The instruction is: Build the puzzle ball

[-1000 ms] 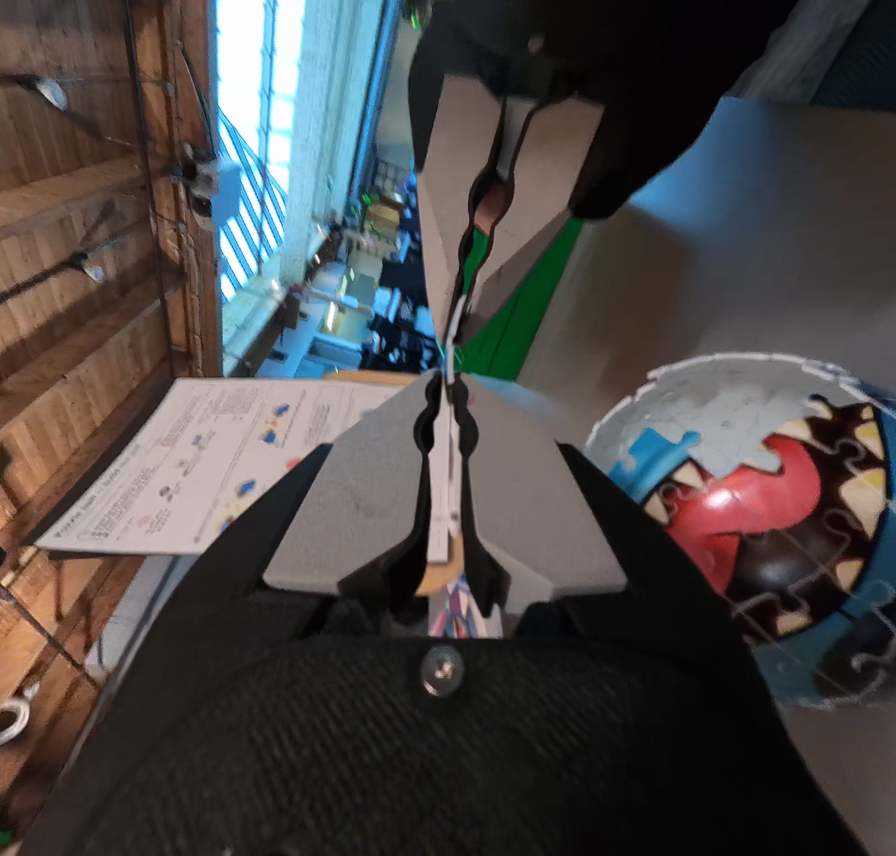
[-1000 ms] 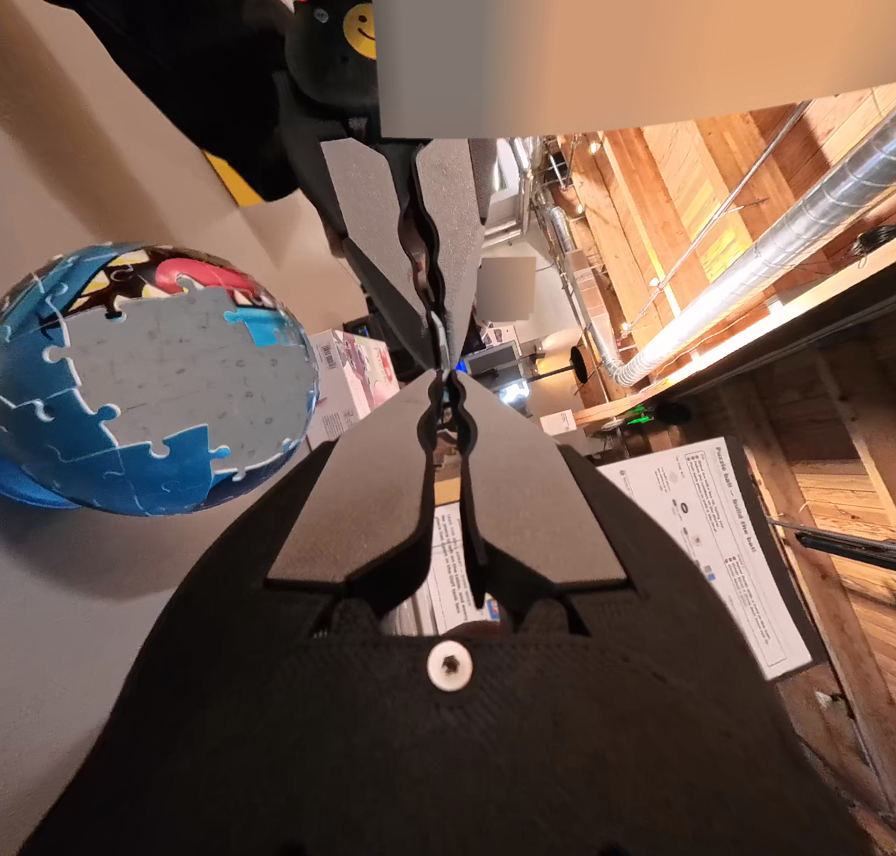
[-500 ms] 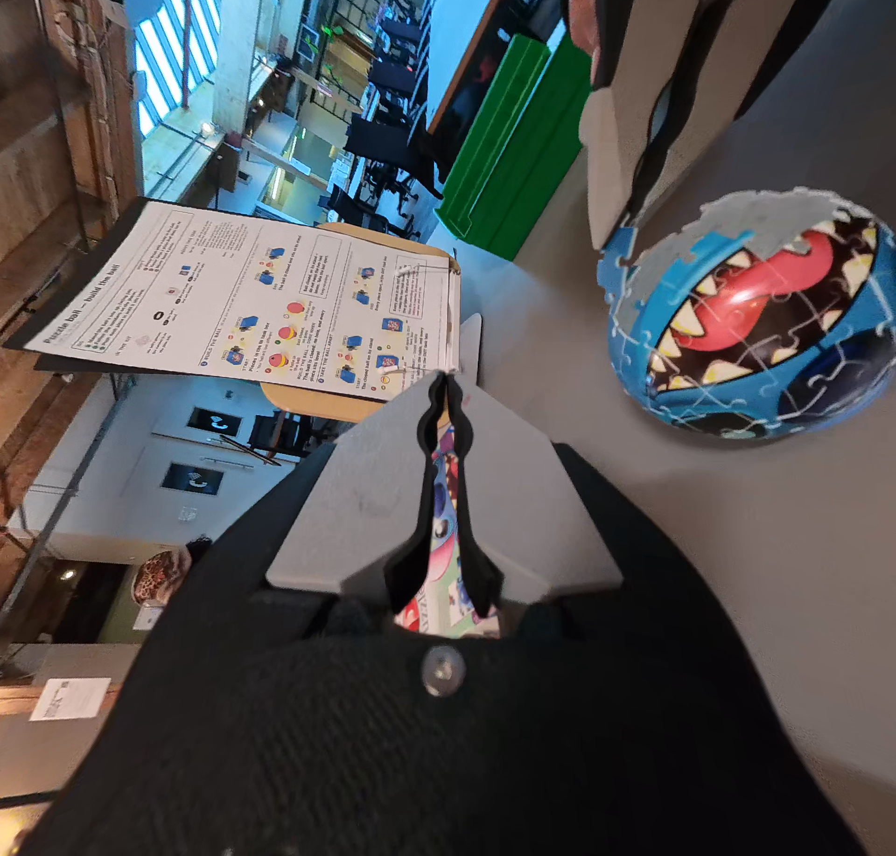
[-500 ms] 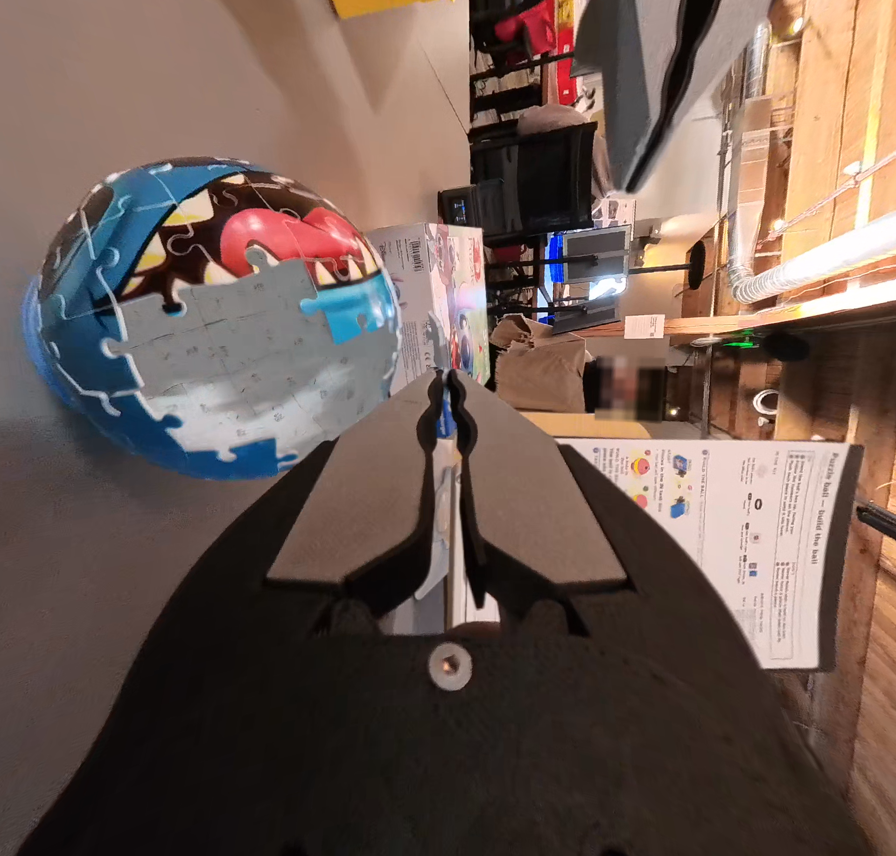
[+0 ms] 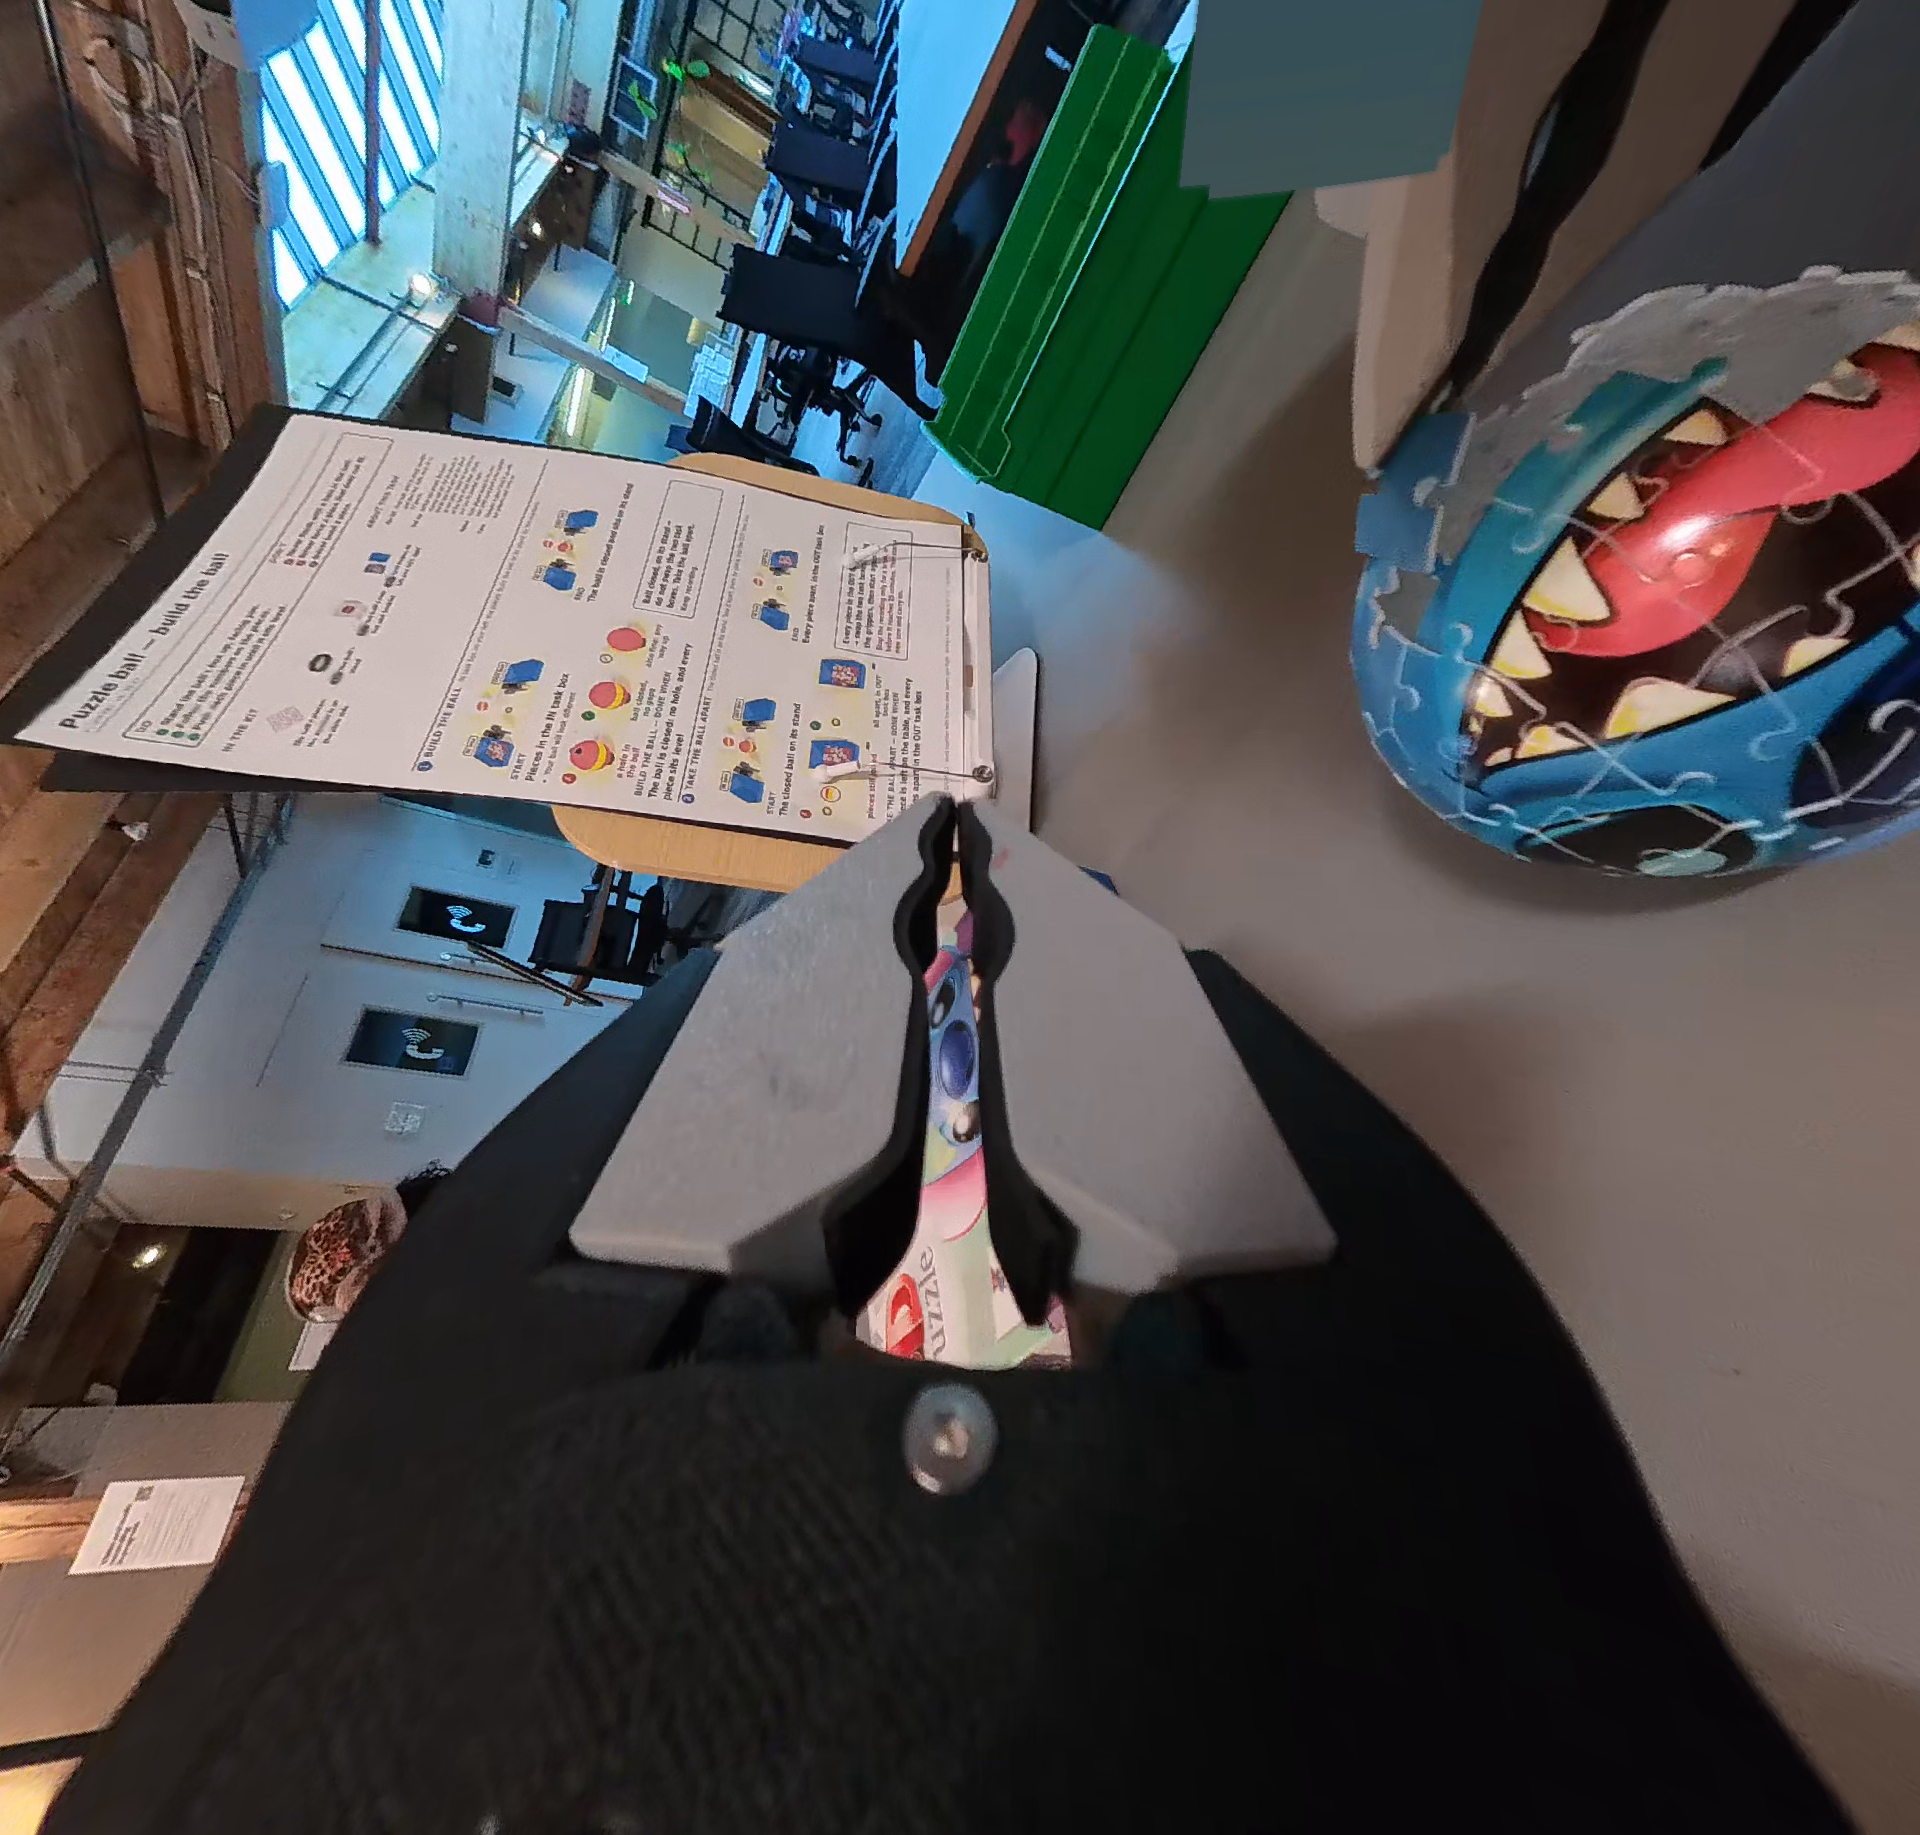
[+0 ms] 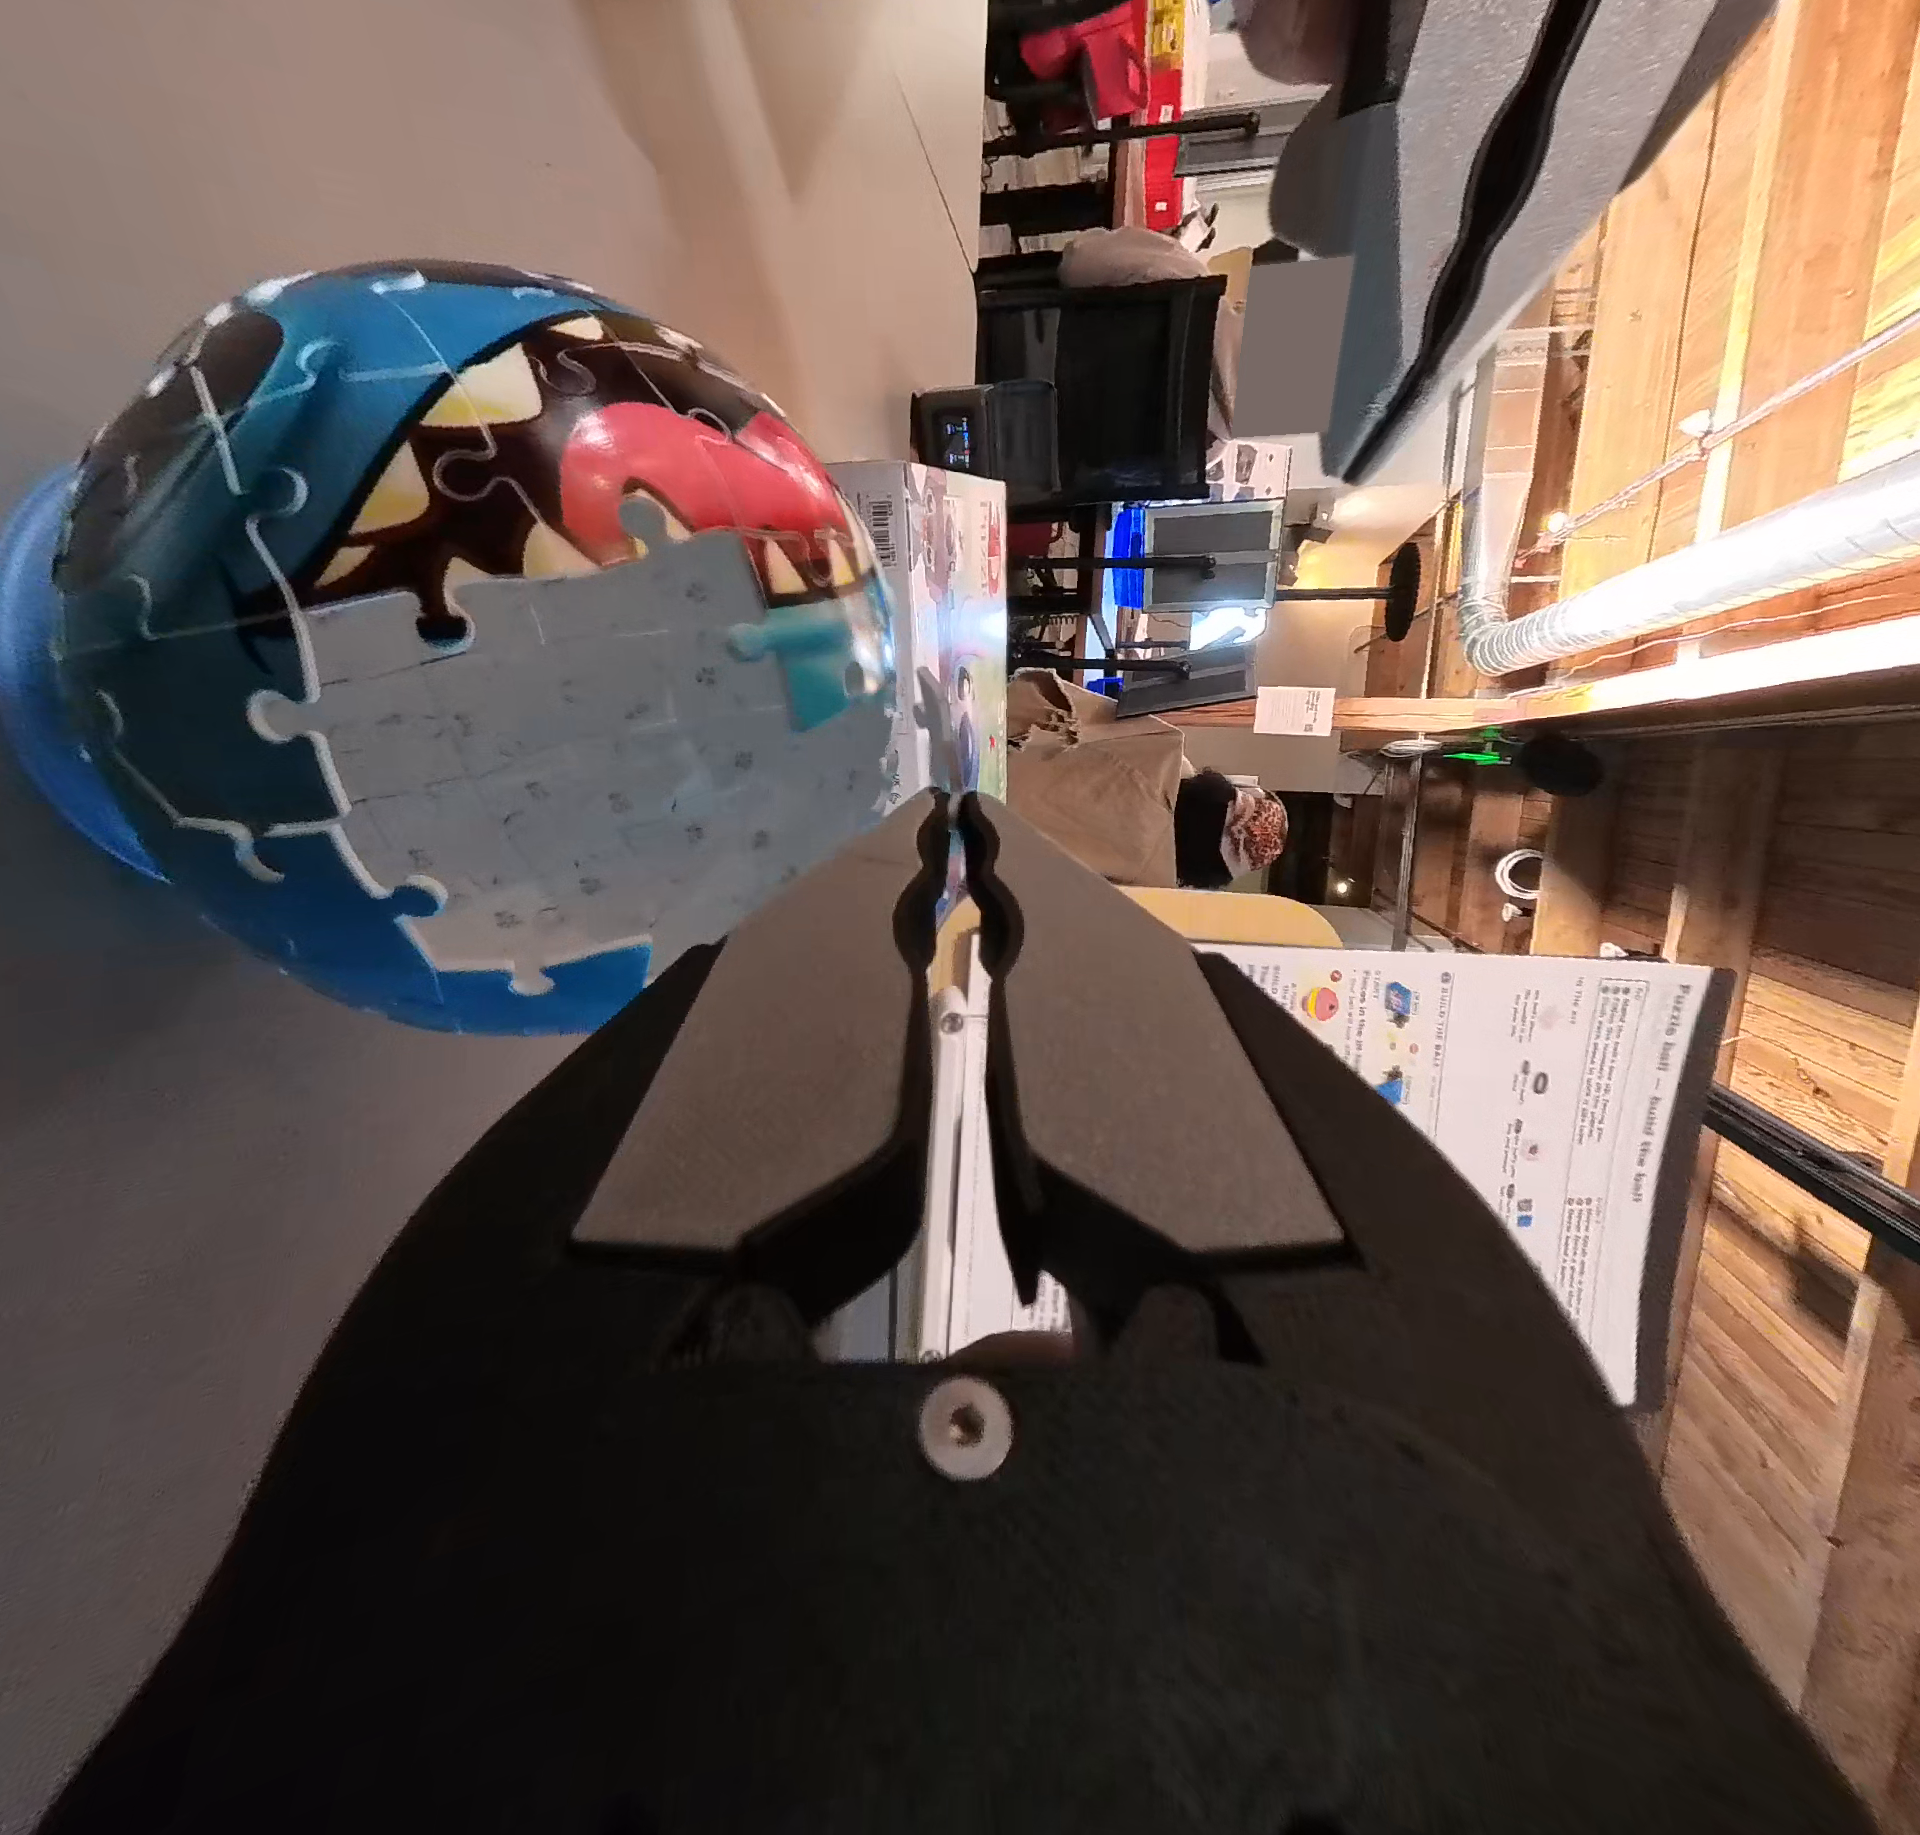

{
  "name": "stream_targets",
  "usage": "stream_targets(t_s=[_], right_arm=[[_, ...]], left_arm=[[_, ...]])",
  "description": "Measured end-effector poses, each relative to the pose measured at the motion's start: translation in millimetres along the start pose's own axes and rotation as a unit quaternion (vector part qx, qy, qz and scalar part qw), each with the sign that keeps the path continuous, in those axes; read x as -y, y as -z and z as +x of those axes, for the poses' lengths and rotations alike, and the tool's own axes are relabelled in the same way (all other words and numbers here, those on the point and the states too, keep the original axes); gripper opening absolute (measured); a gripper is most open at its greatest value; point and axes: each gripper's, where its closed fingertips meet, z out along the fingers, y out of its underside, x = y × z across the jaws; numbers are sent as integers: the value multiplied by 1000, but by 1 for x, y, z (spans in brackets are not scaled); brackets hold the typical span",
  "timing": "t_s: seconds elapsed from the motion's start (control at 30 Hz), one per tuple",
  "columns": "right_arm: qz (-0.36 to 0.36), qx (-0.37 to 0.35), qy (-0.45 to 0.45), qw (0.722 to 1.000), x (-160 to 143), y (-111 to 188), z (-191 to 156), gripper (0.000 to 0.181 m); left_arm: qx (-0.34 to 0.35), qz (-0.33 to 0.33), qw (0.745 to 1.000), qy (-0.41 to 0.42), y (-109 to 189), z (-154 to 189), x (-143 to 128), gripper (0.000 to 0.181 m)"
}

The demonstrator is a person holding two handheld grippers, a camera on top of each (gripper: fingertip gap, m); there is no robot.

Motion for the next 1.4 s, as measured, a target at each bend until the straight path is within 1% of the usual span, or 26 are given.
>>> stream_targets(t_s=[0.23,0.37,0.47,0.6,0.9,1.1,1.3,1.4], right_arm=[[-7,1,-3,1000,-1,-2,-5,0],[-14,-7,-18,1000,-1,-3,-6,0],[-18,-9,-27,999,-3,-4,-7,0],[-13,-11,-33,999,0,-4,-6,0],[-30,-15,-42,999,-3,-5,-6,0],[-30,-18,-46,998,-1,-6,-6,0],[-32,-15,-45,998,-1,-8,-6,0],[-33,-14,-45,998,-1,-8,-7,0]], left_arm=[[3,-8,1000,-1,3,-1,-1,0],[6,-30,999,8,8,-5,-14,0],[14,-29,999,30,17,-12,-20,0],[26,-22,999,35,24,-19,-18,0],[7,-35,999,23,18,-8,-15,0],[-49,-18,998,47,11,11,-11,0],[-95,-40,994,39,-7,35,-15,0],[-116,-31,992,48,-12,44,-12,0]])
